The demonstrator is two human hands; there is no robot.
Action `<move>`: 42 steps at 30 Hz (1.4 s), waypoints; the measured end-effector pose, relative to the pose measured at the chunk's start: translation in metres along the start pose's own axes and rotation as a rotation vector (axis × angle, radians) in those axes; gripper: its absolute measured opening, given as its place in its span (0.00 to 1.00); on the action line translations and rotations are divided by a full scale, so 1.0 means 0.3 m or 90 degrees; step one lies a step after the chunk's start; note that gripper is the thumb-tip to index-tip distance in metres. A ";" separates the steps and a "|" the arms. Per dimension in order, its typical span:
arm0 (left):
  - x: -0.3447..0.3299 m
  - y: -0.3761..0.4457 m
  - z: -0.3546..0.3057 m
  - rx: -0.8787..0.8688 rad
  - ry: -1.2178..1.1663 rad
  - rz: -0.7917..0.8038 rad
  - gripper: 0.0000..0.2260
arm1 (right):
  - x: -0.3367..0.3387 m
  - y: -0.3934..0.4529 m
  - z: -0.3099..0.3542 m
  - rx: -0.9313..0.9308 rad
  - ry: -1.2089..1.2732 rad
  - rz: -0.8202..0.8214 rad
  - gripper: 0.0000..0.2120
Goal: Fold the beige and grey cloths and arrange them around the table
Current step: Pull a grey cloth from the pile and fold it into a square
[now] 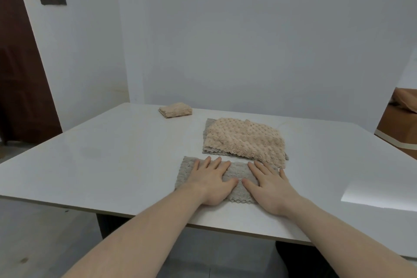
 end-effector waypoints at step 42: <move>0.037 -0.158 0.351 0.160 -0.027 -0.115 0.33 | 0.051 0.010 -0.184 -0.203 0.091 -0.101 0.30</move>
Point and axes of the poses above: each hand's wrist, its own y-axis towards the middle knuckle, its own x-axis out of the back of the hand, z = x × y, the point moved 5 cm from there along y, towards the middle knuckle, and after that the axes turned 12 degrees about -x, right-handed, at the moved point
